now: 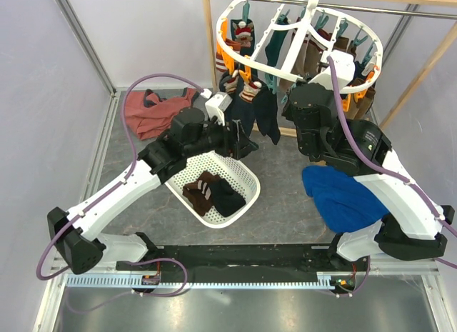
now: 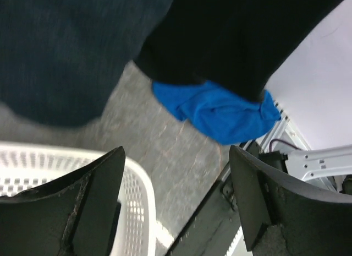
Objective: Remove the socks clipped to the hanger
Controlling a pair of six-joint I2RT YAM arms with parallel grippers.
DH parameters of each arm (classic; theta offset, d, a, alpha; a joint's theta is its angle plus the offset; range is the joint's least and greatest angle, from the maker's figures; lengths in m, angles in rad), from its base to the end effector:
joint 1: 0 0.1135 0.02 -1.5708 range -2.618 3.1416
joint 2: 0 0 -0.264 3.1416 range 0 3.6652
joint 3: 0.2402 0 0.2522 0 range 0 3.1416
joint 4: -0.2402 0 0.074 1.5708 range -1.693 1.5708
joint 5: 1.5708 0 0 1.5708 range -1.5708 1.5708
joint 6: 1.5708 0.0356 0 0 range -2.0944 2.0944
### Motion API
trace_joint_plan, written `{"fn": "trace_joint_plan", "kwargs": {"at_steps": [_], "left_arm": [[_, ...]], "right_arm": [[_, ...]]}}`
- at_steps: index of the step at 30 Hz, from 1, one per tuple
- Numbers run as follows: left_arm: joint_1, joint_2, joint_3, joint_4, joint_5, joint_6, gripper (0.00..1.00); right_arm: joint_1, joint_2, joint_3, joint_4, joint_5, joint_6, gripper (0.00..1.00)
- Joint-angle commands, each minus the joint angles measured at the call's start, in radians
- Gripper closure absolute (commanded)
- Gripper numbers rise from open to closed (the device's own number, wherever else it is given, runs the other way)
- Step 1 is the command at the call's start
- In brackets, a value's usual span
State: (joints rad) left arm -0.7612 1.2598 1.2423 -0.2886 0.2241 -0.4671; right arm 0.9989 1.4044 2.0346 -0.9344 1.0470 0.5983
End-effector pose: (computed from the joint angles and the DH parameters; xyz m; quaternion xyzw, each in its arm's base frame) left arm 0.2037 -0.2050 0.3878 0.1828 0.7832 -0.4122 0.4280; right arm 0.1485 0.1737 0.5392 0.1510 0.7430 0.0860 0.6463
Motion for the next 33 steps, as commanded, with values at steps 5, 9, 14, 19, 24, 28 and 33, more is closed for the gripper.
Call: {"fn": "trace_joint_plan", "kwargs": {"at_steps": [5,9,14,19,24,28,33], "left_arm": [[-0.026,0.108,0.135,0.164,0.066,0.081,0.18],[-0.043,0.144,0.166,0.169,0.026,0.094,0.20],[-0.043,0.168,0.195,0.169,-0.015,0.094,0.46],[-0.043,0.155,0.204,0.157,-0.049,0.068,0.98],[-0.049,0.121,0.189,0.154,-0.054,0.051,0.98],[-0.059,0.095,0.178,0.141,-0.071,0.051,0.98],[-0.075,0.070,0.163,0.131,-0.088,0.061,0.98]], "right_arm": [[0.004,-0.015,-0.005,0.017,-0.019,0.012,0.94],[0.004,-0.015,-0.011,0.017,-0.019,0.017,0.93],[0.003,-0.015,-0.019,0.019,-0.028,0.021,0.92],[0.004,-0.021,-0.016,0.011,-0.047,0.027,0.83],[0.003,-0.030,0.006,-0.046,-0.067,0.070,0.65],[0.004,-0.018,0.067,-0.116,-0.094,0.107,0.56],[0.004,-0.025,0.107,-0.147,-0.136,0.115,0.52]]}}
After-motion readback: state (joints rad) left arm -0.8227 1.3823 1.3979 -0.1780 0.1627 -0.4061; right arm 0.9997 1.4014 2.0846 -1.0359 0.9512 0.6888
